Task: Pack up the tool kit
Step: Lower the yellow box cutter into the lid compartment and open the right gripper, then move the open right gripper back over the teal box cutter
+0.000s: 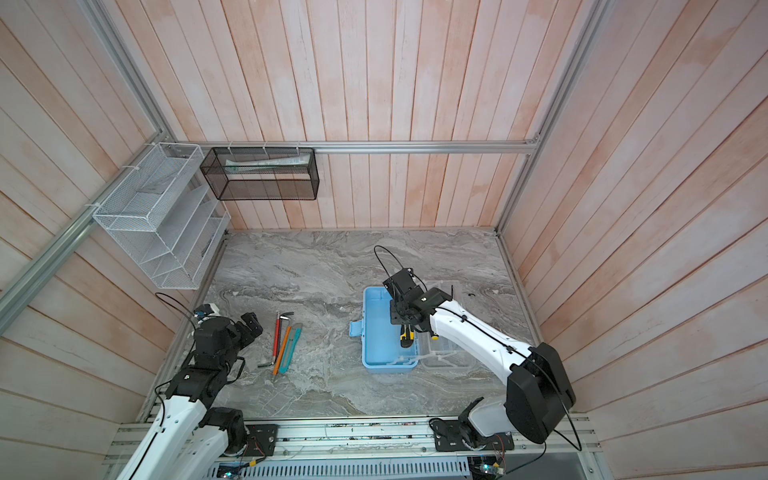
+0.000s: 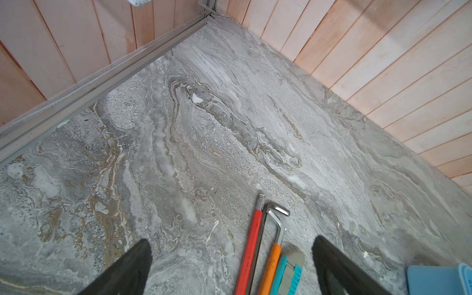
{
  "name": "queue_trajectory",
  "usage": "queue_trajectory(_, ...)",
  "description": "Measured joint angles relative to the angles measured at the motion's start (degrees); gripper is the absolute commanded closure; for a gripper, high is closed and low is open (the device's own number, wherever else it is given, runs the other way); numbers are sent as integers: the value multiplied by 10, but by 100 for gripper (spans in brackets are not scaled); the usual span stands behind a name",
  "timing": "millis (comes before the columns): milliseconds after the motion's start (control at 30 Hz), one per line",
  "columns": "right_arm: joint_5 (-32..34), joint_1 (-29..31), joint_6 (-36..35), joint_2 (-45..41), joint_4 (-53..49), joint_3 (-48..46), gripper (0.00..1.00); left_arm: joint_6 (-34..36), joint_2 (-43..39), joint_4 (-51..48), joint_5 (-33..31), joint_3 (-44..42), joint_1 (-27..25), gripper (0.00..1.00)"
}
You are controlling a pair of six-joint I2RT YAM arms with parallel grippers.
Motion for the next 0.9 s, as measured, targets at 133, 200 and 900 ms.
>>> queue_trajectory(133, -23, 51, 10, 15, 50, 31, 53, 0, 0, 0, 0, 0, 0, 0)
queue_trajectory(200, -49, 86, 20, 41, 98, 36, 52, 0, 0, 0, 0, 0, 0, 0)
queue_trajectory(900, -142, 249, 42, 458, 202, 324, 54, 0, -12, 0, 0, 0, 0, 0)
